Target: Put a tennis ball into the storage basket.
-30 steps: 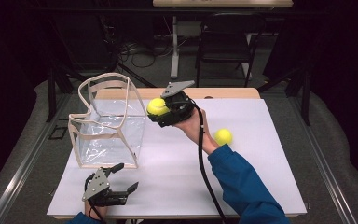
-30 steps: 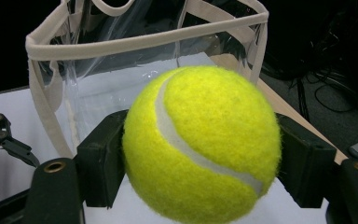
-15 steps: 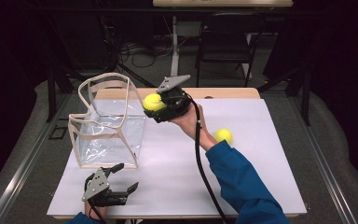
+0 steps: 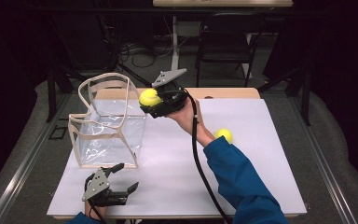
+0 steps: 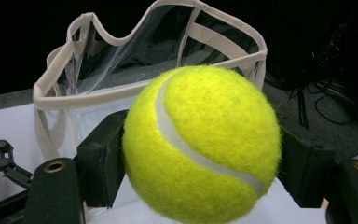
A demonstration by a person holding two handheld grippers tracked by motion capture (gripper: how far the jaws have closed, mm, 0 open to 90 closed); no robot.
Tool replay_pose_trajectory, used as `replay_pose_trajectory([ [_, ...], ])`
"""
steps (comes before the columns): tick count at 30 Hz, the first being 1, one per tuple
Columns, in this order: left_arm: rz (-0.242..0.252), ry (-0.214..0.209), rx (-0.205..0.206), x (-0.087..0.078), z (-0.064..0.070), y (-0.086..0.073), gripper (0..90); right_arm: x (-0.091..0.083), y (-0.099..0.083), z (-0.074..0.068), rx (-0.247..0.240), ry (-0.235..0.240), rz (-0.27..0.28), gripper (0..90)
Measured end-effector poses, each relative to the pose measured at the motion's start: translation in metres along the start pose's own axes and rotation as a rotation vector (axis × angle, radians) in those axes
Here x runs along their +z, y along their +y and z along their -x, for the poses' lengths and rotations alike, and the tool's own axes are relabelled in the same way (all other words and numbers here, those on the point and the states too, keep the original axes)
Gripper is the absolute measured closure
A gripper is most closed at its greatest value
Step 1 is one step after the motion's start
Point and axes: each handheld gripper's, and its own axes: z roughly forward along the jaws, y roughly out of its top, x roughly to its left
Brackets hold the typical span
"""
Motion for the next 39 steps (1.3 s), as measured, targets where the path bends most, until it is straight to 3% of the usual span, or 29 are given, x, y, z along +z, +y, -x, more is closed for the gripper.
replay_pose_trajectory([
  [39,0.005,-0.008,-0.003,0.001,-0.001,0.000,15.8,0.012,0.041,-0.004,-0.046,-0.009,0.024,26.3],
])
